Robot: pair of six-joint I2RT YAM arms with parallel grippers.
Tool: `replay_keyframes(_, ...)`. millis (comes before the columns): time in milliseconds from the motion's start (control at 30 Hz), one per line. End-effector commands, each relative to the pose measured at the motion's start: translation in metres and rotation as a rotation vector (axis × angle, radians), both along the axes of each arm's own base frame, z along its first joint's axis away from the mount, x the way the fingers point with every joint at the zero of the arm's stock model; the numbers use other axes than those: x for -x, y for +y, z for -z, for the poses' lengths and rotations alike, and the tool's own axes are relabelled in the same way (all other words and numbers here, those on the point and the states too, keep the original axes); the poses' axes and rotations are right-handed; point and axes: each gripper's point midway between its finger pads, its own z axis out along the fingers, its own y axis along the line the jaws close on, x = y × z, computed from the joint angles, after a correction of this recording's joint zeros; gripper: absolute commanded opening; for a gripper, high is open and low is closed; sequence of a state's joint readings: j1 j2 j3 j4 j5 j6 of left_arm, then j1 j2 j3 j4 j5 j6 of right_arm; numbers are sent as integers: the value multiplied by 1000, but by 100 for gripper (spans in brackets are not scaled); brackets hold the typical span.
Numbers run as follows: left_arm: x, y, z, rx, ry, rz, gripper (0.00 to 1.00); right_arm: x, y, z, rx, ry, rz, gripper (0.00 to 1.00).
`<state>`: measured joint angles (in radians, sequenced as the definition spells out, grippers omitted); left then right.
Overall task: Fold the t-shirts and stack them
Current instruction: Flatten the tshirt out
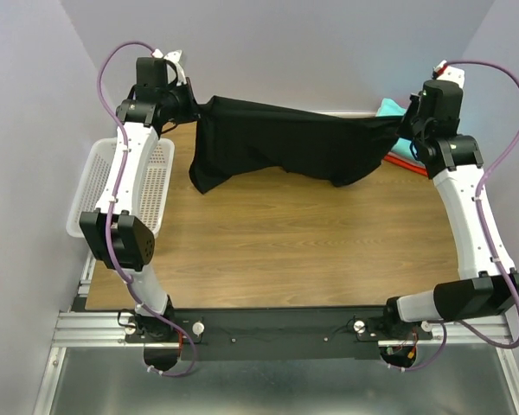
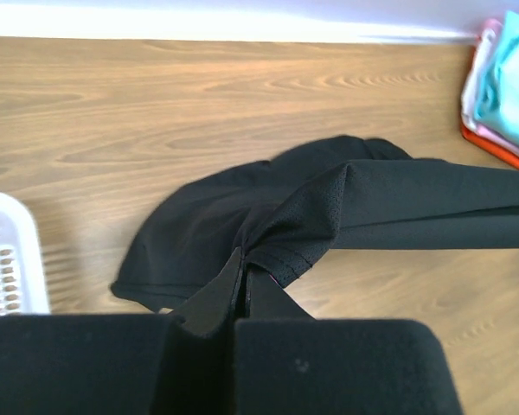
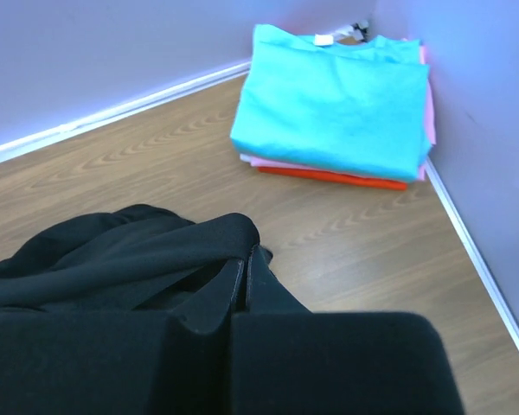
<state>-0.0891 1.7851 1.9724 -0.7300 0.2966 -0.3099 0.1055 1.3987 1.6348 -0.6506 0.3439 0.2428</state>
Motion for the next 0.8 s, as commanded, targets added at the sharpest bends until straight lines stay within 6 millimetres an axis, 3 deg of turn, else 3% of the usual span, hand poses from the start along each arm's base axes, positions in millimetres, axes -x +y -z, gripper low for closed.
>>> replay_keyframes(0,8,-5,-6,28,-9,77,0,26,-27,-5,54,1,124,0)
replay_keyframes(100,18,-9,-15,34,-29,108,0,37,-29,-17,55,-34,129,0)
replay_keyframes(133,23,-12,-6,44,-9,124,0,37,-27,-18,52,-36,119,0)
replay_keyframes(200,32,-14,1,55,-6,145,0,36,-23,-5,50,-6,94,0)
replay_keyframes(267,40,-17,43,65,97,163,2,30,-14,17,29,45,53,0)
replay_keyframes(333,45,-20,82,73,181,187,7,22,-1,57,-15,138,6,0)
replay_keyframes(400,38,-20,112,72,208,184,21,19,8,95,-58,227,-15,0)
replay_keyframes(433,35,-18,141,61,257,174,25,14,16,122,-83,296,-41,0)
replay_keyframes(533,15,-5,179,-10,308,110,38,13,27,166,-128,406,-61,0)
replay_keyframes(600,3,2,183,-42,309,64,44,10,30,188,-138,466,-67,0)
replay_keyframes(700,-3,-5,175,-36,266,69,45,8,33,204,-138,507,-81,0)
replay_keyframes(767,3,-13,171,-26,255,74,48,6,35,206,-144,516,-97,0)
